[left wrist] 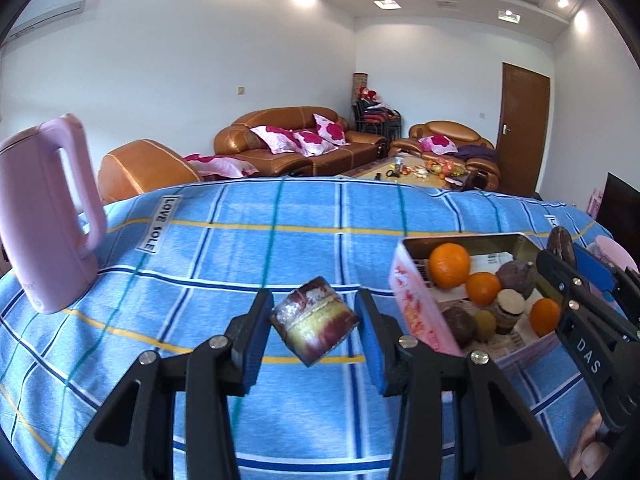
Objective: Organize fruits
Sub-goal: 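Lift and carry the small can and dark round item toward the tin box with both tools, then lower the can and dark round item into the tin box and open both tools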
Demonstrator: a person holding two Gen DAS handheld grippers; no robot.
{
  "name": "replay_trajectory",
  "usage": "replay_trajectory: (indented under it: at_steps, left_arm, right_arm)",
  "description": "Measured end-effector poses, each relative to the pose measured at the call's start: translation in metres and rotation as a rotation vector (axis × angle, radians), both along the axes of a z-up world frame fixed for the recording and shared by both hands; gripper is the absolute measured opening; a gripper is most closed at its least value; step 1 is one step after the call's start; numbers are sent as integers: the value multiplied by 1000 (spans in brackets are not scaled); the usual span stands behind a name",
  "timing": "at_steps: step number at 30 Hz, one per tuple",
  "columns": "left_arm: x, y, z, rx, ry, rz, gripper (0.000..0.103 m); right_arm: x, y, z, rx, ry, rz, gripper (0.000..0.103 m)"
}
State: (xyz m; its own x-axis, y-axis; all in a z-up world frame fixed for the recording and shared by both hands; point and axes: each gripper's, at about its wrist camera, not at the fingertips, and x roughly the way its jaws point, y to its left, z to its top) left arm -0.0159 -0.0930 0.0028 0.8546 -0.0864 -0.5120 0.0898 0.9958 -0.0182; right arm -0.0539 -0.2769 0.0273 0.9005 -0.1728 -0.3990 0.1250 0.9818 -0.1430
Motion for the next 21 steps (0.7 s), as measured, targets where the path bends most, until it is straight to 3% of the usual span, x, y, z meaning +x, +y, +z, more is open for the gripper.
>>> replay_trajectory:
  at_steps: [21]
  left_arm:
    - [20,-75,0,-24,45,-126,44]
  right_arm:
    - [7,-74,3,-29,15,-95,39]
